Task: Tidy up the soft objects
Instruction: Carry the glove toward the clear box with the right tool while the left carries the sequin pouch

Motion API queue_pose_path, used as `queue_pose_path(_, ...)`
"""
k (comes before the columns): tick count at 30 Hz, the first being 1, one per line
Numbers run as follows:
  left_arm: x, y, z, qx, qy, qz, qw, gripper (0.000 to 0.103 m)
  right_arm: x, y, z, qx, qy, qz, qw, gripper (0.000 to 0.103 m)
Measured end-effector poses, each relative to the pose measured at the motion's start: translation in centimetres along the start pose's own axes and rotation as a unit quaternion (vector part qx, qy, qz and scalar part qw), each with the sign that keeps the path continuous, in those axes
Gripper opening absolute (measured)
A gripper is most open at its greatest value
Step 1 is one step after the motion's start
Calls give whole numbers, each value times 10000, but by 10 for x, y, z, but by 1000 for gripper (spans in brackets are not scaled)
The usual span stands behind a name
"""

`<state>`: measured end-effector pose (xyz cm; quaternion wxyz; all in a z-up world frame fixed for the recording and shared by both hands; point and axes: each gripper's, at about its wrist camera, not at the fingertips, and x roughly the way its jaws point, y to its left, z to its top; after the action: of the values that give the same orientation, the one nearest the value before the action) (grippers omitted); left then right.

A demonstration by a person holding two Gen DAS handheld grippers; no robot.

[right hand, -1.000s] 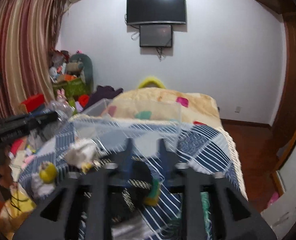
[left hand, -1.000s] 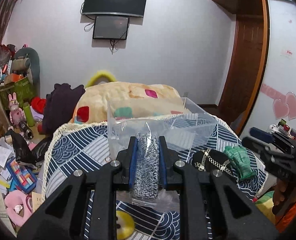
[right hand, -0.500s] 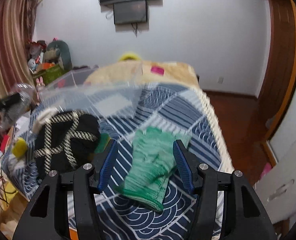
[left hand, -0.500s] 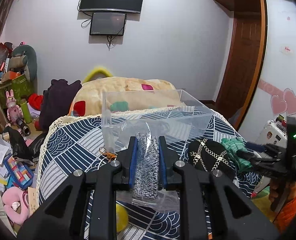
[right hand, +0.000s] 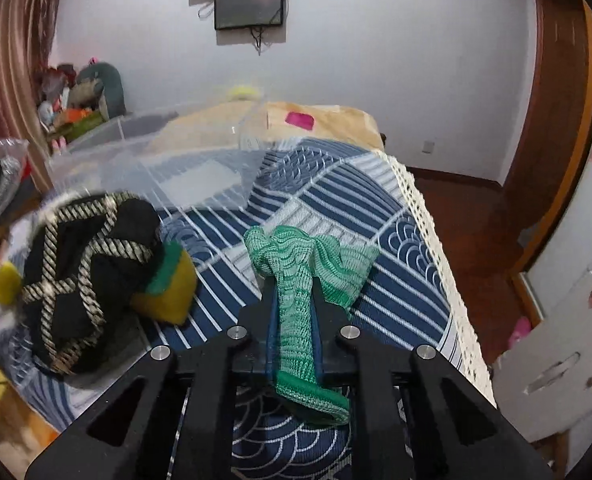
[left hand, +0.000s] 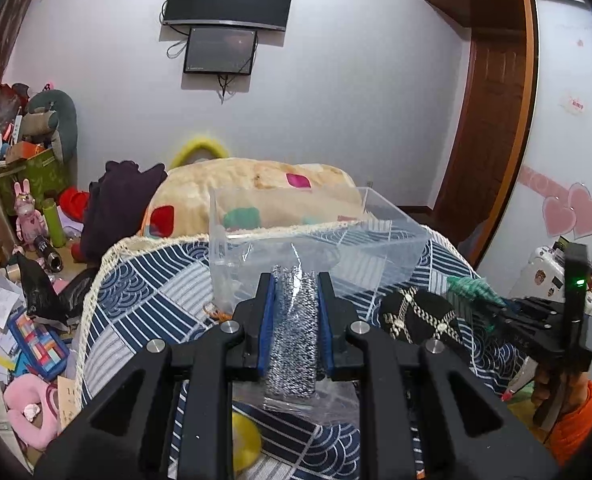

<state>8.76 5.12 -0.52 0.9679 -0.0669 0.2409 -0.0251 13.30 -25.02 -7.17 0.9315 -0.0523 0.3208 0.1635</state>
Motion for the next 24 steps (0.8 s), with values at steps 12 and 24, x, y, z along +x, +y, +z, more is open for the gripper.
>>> queue_pose_path(12,18,6,34,7,-109,70,9999,20,-30,23,66,-220,-1053,311,9937,12)
queue_pose_path(24,73,21,66,-83,370,253,9990,20,-4,54,107,-437,-1206,772,9887,12)
